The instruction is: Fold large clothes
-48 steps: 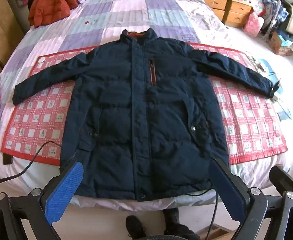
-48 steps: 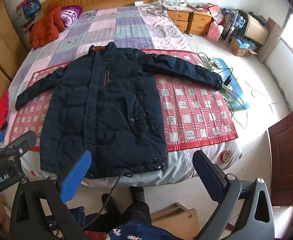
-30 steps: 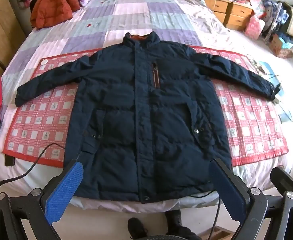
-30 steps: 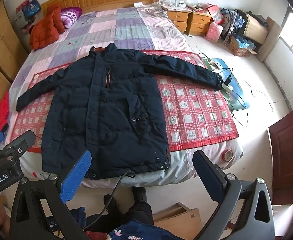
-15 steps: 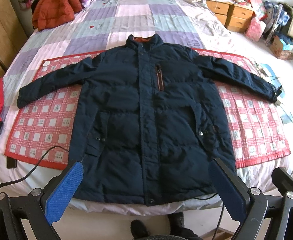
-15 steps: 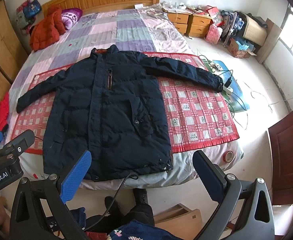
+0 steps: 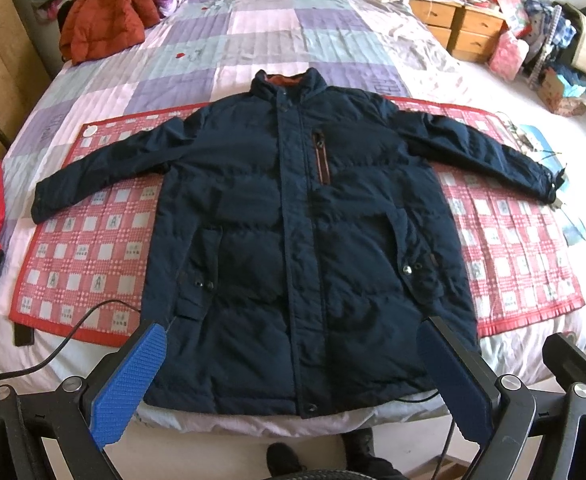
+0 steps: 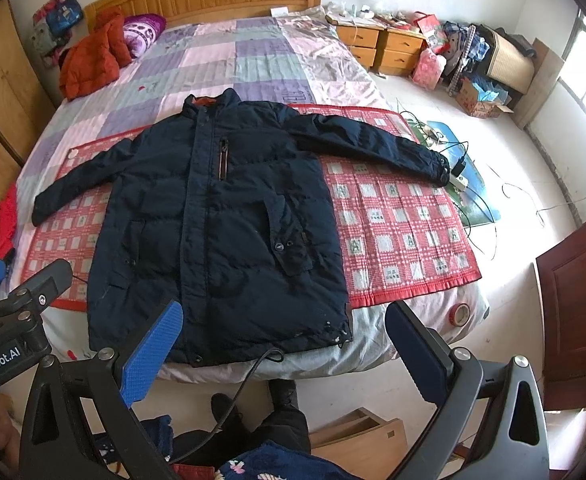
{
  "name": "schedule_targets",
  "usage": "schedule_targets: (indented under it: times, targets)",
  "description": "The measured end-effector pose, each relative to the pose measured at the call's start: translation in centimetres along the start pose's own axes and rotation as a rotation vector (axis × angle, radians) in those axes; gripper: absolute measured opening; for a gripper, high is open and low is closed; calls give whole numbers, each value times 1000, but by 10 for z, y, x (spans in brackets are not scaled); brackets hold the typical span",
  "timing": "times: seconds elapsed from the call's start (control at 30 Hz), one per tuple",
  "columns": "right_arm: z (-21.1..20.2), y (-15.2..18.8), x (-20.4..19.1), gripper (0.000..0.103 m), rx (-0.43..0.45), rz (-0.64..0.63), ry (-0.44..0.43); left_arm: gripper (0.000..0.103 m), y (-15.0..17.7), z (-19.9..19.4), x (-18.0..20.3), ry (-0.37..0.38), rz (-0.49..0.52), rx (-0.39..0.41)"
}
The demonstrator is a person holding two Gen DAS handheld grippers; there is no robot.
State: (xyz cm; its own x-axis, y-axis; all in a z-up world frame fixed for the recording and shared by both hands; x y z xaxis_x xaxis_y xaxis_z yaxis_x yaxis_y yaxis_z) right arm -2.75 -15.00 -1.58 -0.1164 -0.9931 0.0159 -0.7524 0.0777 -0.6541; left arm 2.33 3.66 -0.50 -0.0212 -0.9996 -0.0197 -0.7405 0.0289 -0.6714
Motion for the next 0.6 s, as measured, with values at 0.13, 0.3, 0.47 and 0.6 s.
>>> schedule_targets:
  times: [0.13,0.3,0.47,0.6]
  targets:
    - [2,-2,-5,103,-2,1,4,103,0,4,-1,4,6,0]
    - [3,-2,-6,103,-1,1,9,103,2,14,0,13,19,1]
    - [5,-3,-12,103,-7,3,13,103,2,17,-1,17,23,1]
    - [6,-2,-13,103,-4,3,14,103,2,17,0,18,22,0]
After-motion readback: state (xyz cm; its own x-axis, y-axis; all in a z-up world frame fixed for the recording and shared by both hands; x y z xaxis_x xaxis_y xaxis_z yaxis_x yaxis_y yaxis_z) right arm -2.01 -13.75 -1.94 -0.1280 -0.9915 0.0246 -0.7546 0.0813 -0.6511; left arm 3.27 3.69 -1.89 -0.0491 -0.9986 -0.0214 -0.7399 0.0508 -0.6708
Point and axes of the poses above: each gripper's, at about its wrist camera, not at the fingertips, and z roughly the way its jaws point, x to its right, y to its underside, the point moved 2 cm from there along z, roughly the way its jaws point, and after that the axes turned 14 degrees about x, right-handed, at the moved point
